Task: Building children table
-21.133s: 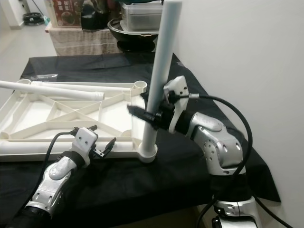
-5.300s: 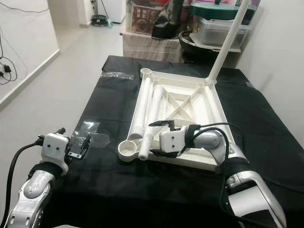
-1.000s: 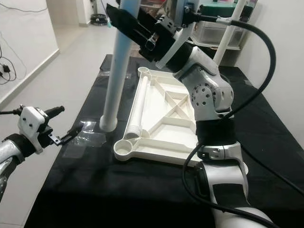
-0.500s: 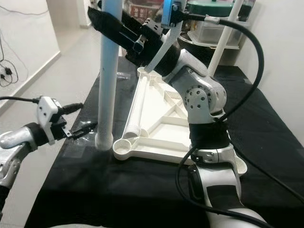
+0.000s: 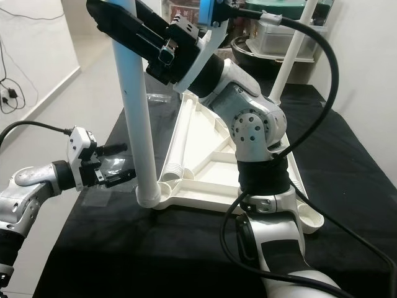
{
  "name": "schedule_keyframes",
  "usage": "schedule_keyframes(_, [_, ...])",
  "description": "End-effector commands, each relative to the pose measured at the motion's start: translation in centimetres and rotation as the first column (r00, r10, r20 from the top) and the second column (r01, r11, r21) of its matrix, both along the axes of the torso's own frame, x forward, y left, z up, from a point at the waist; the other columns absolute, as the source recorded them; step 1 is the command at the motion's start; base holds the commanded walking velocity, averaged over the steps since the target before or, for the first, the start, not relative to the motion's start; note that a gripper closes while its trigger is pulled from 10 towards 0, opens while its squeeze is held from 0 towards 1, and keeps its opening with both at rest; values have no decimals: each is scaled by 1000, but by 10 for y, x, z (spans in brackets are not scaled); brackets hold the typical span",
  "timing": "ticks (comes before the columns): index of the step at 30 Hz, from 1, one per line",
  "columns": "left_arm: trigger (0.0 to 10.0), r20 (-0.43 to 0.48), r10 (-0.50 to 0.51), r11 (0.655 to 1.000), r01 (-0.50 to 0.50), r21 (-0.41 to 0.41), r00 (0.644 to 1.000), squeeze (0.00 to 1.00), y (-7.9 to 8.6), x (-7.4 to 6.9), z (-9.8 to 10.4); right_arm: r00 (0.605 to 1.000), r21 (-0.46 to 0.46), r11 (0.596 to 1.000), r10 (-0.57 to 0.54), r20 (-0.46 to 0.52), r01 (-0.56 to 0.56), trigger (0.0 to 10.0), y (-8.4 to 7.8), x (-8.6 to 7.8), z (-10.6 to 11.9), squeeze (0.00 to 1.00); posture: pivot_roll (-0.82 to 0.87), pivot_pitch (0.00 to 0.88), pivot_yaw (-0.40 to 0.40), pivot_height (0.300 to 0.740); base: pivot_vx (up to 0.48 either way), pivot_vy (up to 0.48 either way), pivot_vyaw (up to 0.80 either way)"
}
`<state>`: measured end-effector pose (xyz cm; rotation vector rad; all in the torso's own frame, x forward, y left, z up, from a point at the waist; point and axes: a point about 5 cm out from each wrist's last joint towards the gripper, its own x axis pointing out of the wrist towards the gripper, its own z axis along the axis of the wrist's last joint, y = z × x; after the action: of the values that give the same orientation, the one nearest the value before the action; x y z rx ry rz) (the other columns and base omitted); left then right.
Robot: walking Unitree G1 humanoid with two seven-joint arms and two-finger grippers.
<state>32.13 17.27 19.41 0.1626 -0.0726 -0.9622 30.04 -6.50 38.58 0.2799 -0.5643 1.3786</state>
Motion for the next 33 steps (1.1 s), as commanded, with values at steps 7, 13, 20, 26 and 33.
schedule_keyframes(7, [10000, 45, -35, 999, 35, -17, 998, 0, 9, -18, 16, 995, -40, 995, -95, 34, 96, 0, -9, 12, -1, 0, 18, 0, -57, 740, 0, 0, 0])
schedule_keyframes(13, [10000, 47, -13, 1000, 13, -15, 999, 0, 18, -30, 17, 989, -37, 989, -146, 11, 147, 0, -15, 25, -3, 0, 35, 0, -71, 740, 0, 0, 0])
schedule_keyframes(20, [10000, 31, -30, 1000, 30, 8, 999, 0, 12, -26, 14, 999, 53, 998, -11, -30, 13, 0, -4, 6, 8, 0, 27, 0, -63, 740, 0, 0, 0])
schedule_keyframes(26, [10000, -3, -93, 996, 93, 16, 996, 0, 2, -19, 17, 997, 83, 995, 65, -35, -62, 0, 12, -10, 11, 0, 17, 0, -54, 740, 0, 0, 0])
schedule_keyframes(33, [10000, -32, -177, 984, 177, -3, 984, 0, -11, -14, 20, 997, 93, 994, 63, -47, -58, 0, 18, -10, 14, 0, 7, 0, -49, 740, 0, 0, 0])
